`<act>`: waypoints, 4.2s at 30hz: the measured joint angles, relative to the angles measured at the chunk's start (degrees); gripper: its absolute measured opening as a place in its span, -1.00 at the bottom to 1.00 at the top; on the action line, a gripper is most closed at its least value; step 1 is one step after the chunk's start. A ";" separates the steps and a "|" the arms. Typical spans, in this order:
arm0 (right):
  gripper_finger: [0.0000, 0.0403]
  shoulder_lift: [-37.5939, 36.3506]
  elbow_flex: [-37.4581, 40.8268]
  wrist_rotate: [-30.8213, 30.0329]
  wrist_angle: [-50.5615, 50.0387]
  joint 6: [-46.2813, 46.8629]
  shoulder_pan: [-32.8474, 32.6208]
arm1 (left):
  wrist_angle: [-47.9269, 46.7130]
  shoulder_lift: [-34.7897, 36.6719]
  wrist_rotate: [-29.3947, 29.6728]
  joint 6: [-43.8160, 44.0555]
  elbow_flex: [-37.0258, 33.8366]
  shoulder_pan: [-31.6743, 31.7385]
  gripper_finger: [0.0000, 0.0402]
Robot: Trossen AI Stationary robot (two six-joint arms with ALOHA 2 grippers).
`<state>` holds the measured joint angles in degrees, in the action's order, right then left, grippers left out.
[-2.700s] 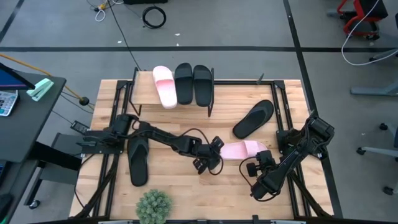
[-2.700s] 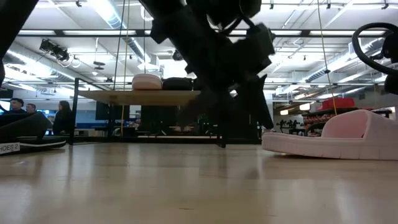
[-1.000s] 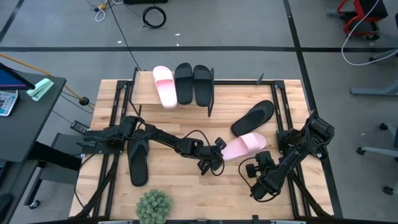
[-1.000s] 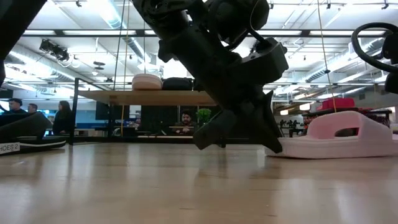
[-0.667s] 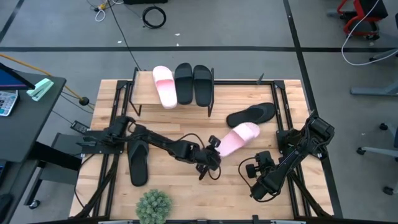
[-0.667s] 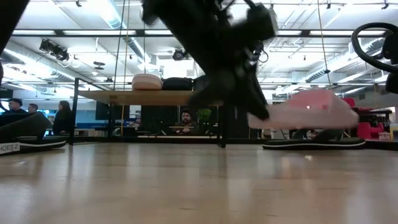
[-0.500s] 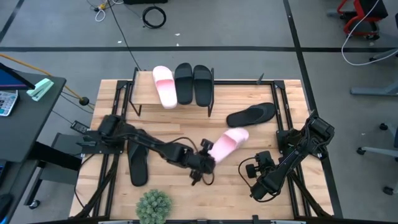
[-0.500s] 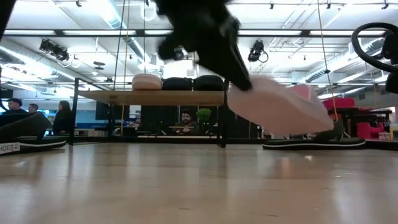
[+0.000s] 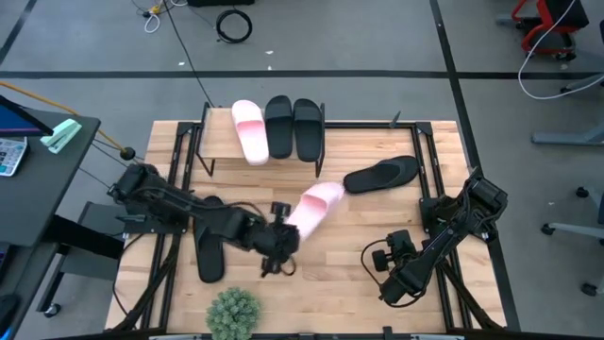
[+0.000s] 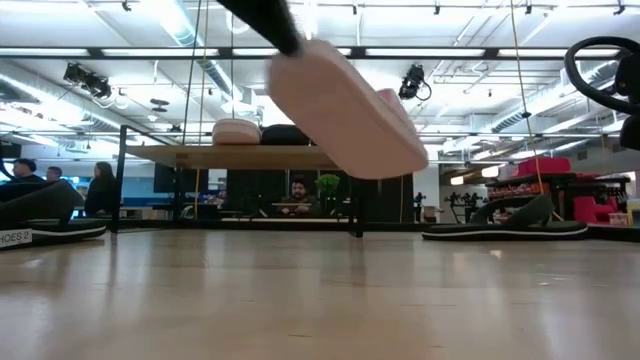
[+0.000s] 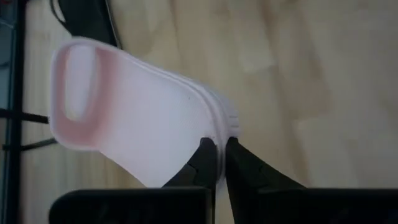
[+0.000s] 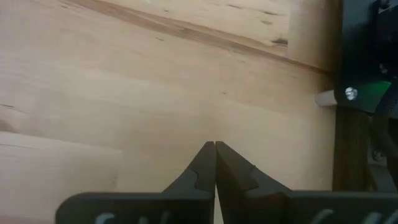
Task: Pick and place slides into the shelf
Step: Put the pink slide on the shelf
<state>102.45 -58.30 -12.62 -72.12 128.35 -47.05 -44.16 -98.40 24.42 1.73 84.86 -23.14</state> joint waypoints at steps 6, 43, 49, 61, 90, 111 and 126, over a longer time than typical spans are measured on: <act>-0.95 0.00 0.00 0.00 1.46 -0.54 0.00 | -7.86 7.37 -0.06 9.60 0.00 -6.05 -0.91; -0.95 0.00 0.00 -4.79 2.54 -1.57 -0.02 | -45.29 32.88 30.33 38.02 -2.42 0.08 -0.92; -0.95 0.00 0.00 -4.79 2.54 -2.44 0.00 | -45.84 32.84 29.03 39.89 -7.61 5.93 -0.92; -0.95 0.00 0.00 -4.76 2.54 -2.48 0.00 | -40.25 32.84 28.37 36.90 -20.18 13.42 -0.92; -0.95 0.00 0.00 -4.73 2.56 -2.53 0.02 | -23.20 32.81 15.52 18.65 -26.27 28.19 -0.91; -0.95 0.00 0.00 -4.74 2.56 -2.55 0.04 | -20.56 32.81 7.25 9.57 -26.26 36.44 -0.87; -0.95 0.00 0.00 -4.75 2.56 -2.55 0.04 | -23.60 32.81 8.02 9.48 -26.25 36.49 -0.80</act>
<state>102.45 -58.30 -17.38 -69.56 125.80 -47.00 -67.76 -65.58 32.45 11.21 58.61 13.34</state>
